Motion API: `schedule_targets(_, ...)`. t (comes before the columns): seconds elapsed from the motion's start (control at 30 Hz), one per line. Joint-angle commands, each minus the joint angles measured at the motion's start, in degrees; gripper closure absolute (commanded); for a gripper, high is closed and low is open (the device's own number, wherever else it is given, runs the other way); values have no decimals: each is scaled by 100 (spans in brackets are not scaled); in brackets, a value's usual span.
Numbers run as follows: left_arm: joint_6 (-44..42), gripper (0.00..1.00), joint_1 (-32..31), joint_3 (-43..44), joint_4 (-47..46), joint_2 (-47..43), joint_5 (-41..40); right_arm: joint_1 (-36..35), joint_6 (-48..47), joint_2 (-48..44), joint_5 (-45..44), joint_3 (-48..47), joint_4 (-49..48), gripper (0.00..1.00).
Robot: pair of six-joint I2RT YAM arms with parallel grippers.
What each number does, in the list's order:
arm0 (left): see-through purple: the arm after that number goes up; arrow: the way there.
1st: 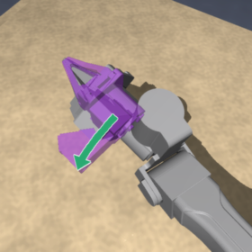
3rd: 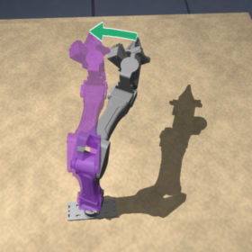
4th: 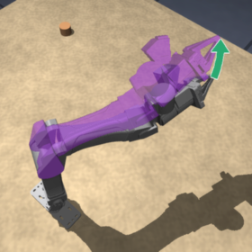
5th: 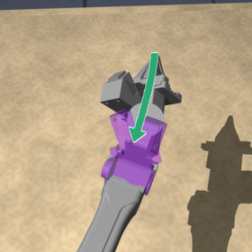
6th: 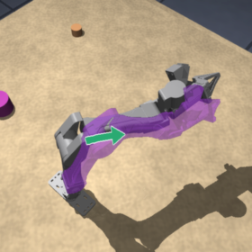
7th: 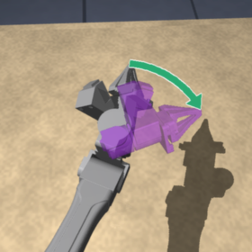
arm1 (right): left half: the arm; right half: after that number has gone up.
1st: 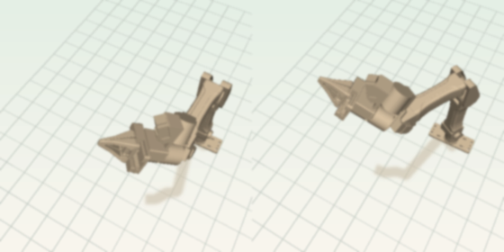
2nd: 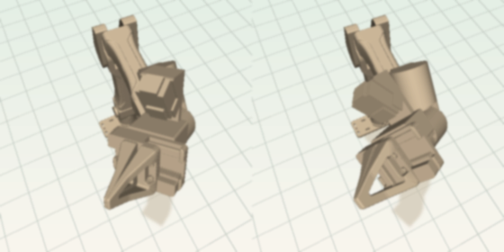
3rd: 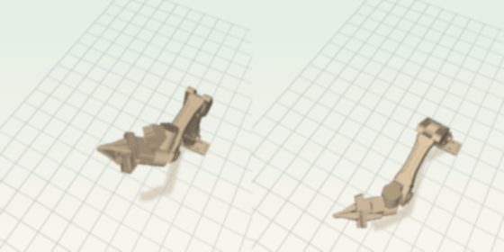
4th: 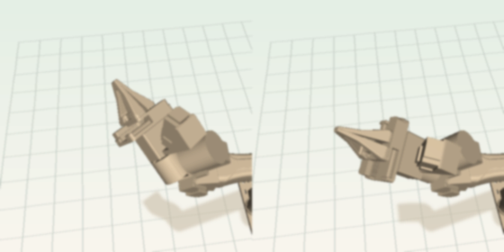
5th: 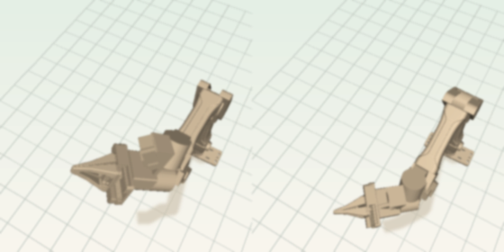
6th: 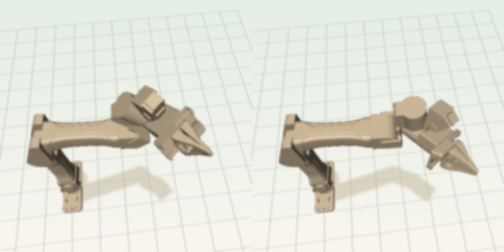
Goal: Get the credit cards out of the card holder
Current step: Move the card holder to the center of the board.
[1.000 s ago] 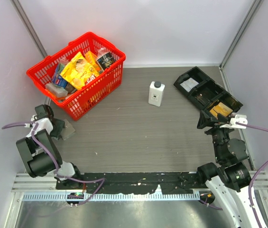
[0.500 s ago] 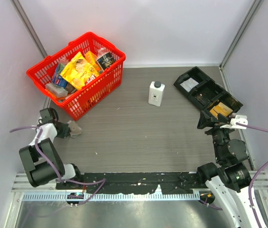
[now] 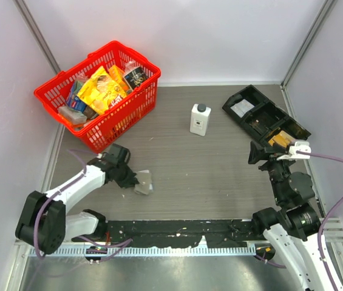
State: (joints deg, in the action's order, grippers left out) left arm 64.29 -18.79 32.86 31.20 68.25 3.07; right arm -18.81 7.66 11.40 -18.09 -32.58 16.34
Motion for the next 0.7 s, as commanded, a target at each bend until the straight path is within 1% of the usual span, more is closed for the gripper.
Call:
schedule_targets(0.0, 373, 85, -1116, 518, 484, 258, -498, -26, 60, 590, 472, -486, 88, 18)
schedule_targets(0.07, 461, 83, -1503, 764, 414, 443, -745, -27, 139, 862, 630, -714, 247, 14)
schedule_targets(0.1, 548, 82, -1662, 826, 291, 548, -842, -26, 148, 977, 840, -776, 343, 14)
schedule_targets(0.13, 619, 79, -1742, 871, 151, 636, -895, -26, 139, 1178, 955, -881, 387, 14)
schedule_targets(0.2, 768, 73, -1813, 889, -279, 873, -905, -26, 165, 1582, 1533, -1048, 545, 14)
schedule_targets(0.27, 857, 72, -1830, 915, -578, 1110, -887, -35, 192, 2075, 2025, -1258, 765, 14)
schedule_targets(0.3, 892, 71, -1856, 932, -702, 1199, -896, -27, 314, 2442, 2124, -1321, 948, 14)
schedule_targets(0.33, 918, 68, -1883, 933, -834, 1243, -922, -35, 341, 2594, 2386, -1426, 1020, 14)
schedule_targets(0.37, 953, 64, -1901, 933, -957, 1296, -931, -27, 411, 2952, 2519, -1462, 1125, 14)
schedule_targets(0.47, 936, 51, -1909, 932, -1081, 1305, -896, -96, 666, 3482, 3090, -1471, 1091, 14)
schedule_targets(0.5, 875, 45, -1909, 941, -1029, 1262, -922, -123, 806, 3736, 3127, -1471, 1073, 14)
schedule_targets(0.53, 744, 41, -1901, 933, -880, 1157, -975, -288, 868, 3869, 3127, -1479, 1047, 14)
schedule_targets(0.57, 673, 39, -1901, 933, -783, 1051, -1045, -403, 973, 4114, 3066, -1488, 1047, 14)
schedule_targets(0.67, 331, 39, -1909, 819, -449, 551, -1238, -1131, 1158, 4625, 2383, -1532, 1126, 14)
